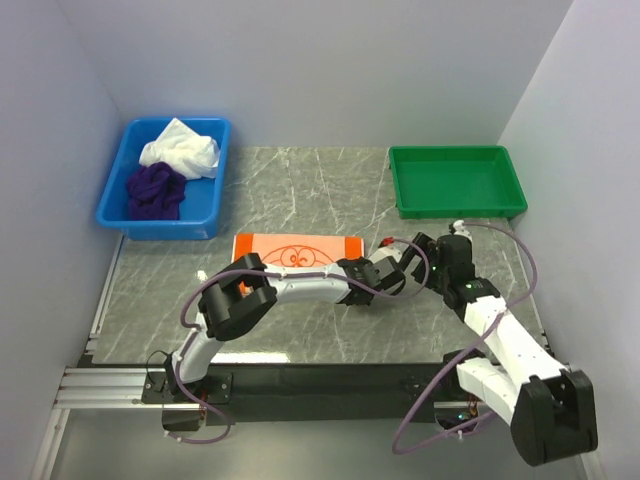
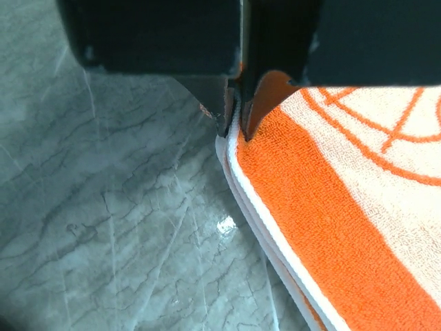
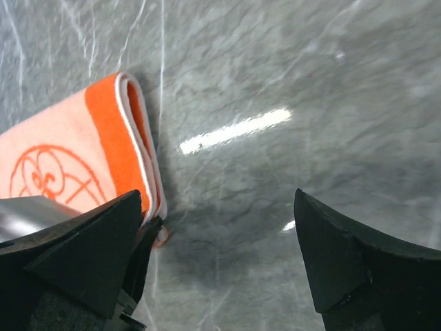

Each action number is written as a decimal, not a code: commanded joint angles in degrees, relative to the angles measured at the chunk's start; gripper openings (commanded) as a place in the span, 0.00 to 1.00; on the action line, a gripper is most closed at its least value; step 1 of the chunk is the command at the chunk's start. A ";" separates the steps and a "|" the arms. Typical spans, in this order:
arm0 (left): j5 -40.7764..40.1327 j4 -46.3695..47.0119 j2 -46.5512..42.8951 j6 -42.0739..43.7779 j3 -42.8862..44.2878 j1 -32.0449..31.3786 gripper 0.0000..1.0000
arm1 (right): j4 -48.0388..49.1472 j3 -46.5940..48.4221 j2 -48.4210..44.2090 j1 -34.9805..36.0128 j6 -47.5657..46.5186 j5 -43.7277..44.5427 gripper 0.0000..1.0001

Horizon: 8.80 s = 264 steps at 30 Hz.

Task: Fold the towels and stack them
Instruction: Neatly place the folded towel into the bin, then grab crumpled towel

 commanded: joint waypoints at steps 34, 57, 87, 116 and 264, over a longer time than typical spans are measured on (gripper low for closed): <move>9.15 9.21 -15.52 -5.74 -10.20 5.11 0.01 | 47.73 3.85 47.59 9.76 27.32 -30.07 0.93; 12.31 8.59 -19.73 -8.46 -12.74 5.98 0.83 | 30.17 15.60 46.81 6.51 10.57 -28.58 0.00; 10.56 0.86 -54.99 1.20 -32.00 40.09 0.99 | -31.46 99.99 74.49 -8.34 -36.22 -1.25 0.00; 8.45 3.58 -45.31 0.94 -33.41 43.34 0.98 | -15.20 94.46 80.55 -19.33 -56.70 6.84 0.00; 17.24 18.61 -7.68 -10.49 23.63 72.26 0.01 | -2.37 30.39 19.30 17.84 -25.32 1.99 0.95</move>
